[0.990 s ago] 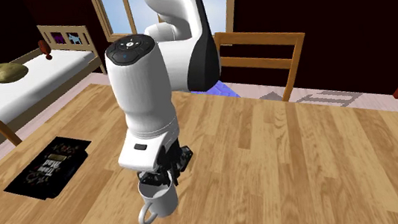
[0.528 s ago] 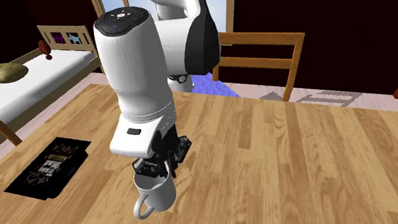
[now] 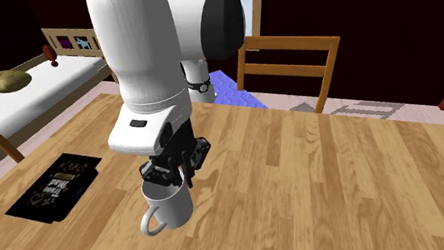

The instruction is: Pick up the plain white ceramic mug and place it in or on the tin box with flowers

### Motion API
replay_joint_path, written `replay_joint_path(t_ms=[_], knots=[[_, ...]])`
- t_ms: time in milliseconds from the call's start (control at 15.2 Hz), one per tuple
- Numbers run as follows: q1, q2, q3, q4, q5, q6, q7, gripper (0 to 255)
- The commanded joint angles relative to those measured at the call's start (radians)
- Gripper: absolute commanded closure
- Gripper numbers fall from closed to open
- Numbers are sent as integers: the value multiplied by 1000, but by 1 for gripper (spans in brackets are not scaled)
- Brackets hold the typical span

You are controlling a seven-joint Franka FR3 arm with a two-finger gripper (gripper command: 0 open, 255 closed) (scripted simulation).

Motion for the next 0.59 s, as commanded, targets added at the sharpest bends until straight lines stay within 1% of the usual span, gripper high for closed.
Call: replay_joint_path(t_ms=[0,132,528], knots=[[-1,-3,-1,24,-2,-27,3,255],[-2,-5,-2,47,-4,-52,4,255],[-66,-85,-40,-61,-10,-25,-108,255]])
